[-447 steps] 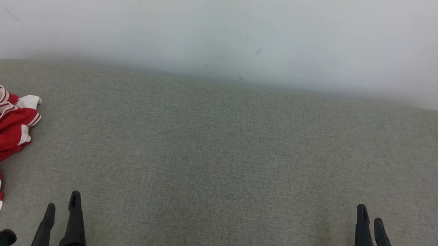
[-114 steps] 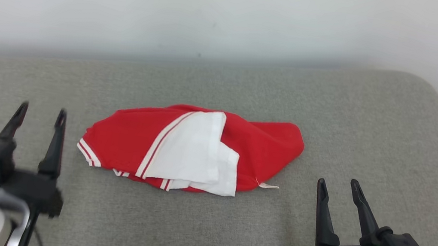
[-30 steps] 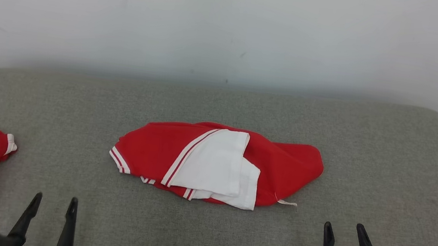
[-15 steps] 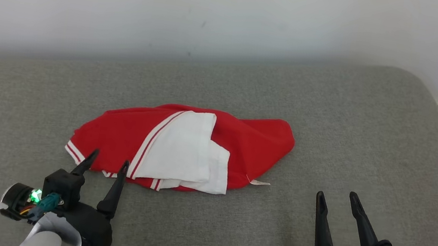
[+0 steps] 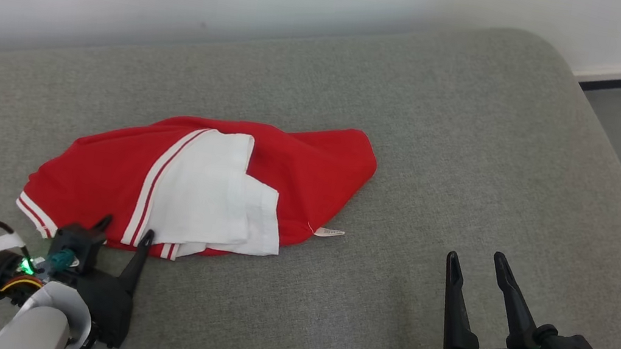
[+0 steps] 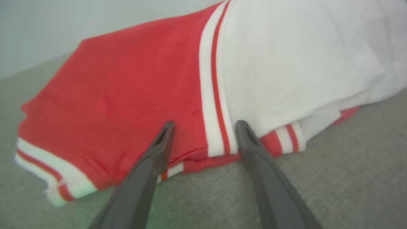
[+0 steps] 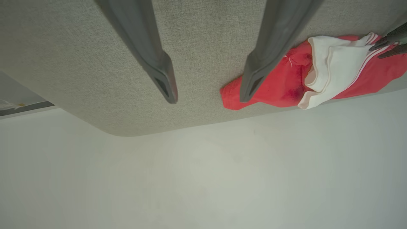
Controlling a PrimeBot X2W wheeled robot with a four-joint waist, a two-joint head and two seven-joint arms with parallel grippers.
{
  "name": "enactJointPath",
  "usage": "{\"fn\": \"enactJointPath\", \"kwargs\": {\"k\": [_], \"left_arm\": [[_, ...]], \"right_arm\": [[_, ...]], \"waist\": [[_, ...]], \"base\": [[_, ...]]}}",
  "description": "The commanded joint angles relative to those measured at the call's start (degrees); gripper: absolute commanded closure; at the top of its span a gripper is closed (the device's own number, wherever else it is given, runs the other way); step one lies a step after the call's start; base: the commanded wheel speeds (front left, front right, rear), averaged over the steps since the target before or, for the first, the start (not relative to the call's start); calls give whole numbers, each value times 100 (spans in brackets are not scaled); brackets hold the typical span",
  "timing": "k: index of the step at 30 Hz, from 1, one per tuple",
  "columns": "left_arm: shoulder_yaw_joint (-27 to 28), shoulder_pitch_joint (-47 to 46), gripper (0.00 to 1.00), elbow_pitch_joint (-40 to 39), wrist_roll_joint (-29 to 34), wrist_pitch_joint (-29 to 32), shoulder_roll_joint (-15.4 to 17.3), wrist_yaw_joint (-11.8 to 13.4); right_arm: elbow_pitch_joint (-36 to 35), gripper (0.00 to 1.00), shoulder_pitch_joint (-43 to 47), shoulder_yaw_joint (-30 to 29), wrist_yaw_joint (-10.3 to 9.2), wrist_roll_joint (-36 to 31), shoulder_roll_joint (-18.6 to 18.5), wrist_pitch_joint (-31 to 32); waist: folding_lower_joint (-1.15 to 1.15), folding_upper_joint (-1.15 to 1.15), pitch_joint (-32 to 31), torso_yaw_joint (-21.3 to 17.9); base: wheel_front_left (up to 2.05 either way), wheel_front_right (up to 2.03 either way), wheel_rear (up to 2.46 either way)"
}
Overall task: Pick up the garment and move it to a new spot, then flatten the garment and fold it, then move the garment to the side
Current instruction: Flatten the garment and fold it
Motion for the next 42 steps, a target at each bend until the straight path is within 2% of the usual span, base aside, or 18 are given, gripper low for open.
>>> {"fn": "enactJointPath", "kwargs": {"k": [1,2,3,6,13,22,30,31,36,38,42], "left_arm": [[-9,-116,0,148,-67,-39,10,1],[-17,-156,45,214,-84,-37,1,1],[-46,-175,100,277,-97,-45,-13,1],[-93,-223,100,311,-184,-48,-61,1],[128,-118,100,-398,-43,-55,-130,38],[159,735,100,-1947,0,-57,-245,205],[-37,1967,100,-4455,-29,681,-68,668],[-37,1967,100,-4455,-29,681,-68,668],[29,2813,100,-5905,-161,1313,140,1116],[128,3026,100,-6006,-126,1411,307,1241],[297,3349,100,-5866,-290,1370,376,1354]], "right_arm": [[-20,0,-48,6,-12,48,-5,-13],[-21,0,-45,-4,-12,47,-5,-13],[-23,0,-39,-22,-12,49,-5,-13],[-20,0,-17,-54,-12,44,-4,-13],[7,0,74,-83,-12,-12,-6,-13],[53,0,315,-189,-12,-27,-5,-13],[72,0,453,-340,-13,-65,-7,-13],[72,0,453,-340,-13,-65,-7,-13],[53,0,468,-314,-13,-43,-6,-13],[74,0,457,-306,-13,-39,-6,-13],[127,0,435,-299,-13,-45,-7,-13]], "waist": [[-1,-1,95,-93],[-1,-1,95,-91],[-1,-1,90,-77],[-1,-1,39,-9],[-1,-1,-163,270],[-1,-1,-511,796],[-1,-1,-723,1241],[-1,-1,-723,1241],[-1,-1,-719,1372],[-1,-1,-712,1379],[-1,-1,-706,1378]], "base": [[0,0,0],[0,0,0],[0,0,0],[0,0,0],[0,0,0],[0,0,0],[0,0,0],[0,0,0],[0,0,0],[0,0,0],[0,0,0]]}}
